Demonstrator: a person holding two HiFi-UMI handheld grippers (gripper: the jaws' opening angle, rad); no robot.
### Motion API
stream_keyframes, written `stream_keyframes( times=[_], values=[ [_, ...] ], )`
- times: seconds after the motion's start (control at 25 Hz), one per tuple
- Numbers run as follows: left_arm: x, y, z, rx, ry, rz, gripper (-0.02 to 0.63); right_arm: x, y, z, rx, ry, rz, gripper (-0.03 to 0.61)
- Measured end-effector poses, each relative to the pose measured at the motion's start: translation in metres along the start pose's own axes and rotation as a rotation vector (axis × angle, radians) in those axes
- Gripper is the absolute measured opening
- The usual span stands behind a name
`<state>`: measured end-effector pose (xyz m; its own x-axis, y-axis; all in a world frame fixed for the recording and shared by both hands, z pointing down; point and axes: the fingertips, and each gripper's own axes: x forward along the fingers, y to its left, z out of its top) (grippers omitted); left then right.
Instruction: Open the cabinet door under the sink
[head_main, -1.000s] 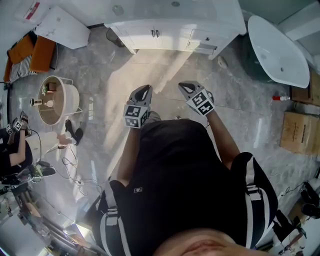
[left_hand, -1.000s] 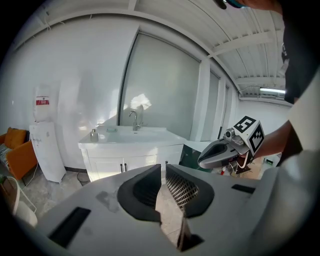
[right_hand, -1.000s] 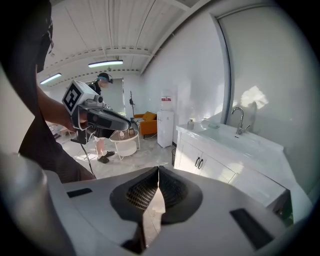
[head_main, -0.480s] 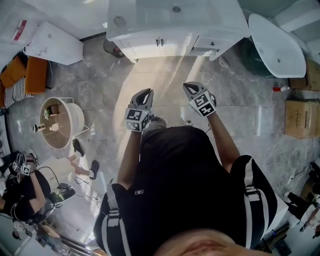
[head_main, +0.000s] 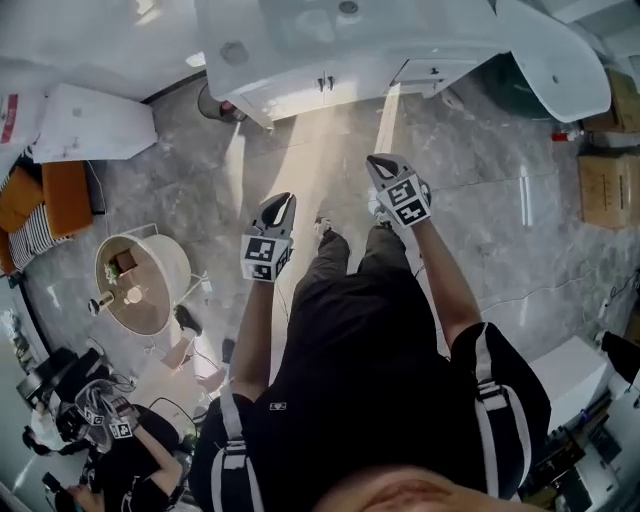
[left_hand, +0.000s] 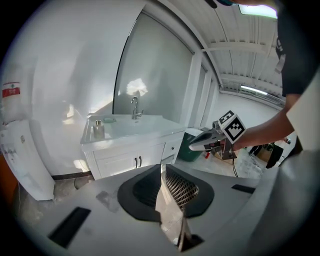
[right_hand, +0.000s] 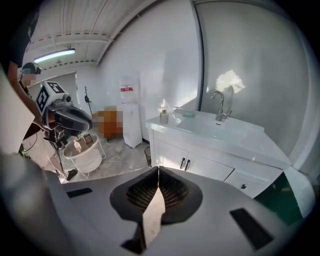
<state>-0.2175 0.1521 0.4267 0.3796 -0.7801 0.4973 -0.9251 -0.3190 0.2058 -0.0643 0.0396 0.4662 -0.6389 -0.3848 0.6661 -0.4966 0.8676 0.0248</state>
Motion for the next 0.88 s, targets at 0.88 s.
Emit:
stream_keyframes(
  times=[0.88],
  values=[
    [0.149,0.070,-0.075,0.065,-0.008,0.041,0.035,0.312,-0.135,-0.089,0.350,-0.002,-0.252,0.097]
  ],
)
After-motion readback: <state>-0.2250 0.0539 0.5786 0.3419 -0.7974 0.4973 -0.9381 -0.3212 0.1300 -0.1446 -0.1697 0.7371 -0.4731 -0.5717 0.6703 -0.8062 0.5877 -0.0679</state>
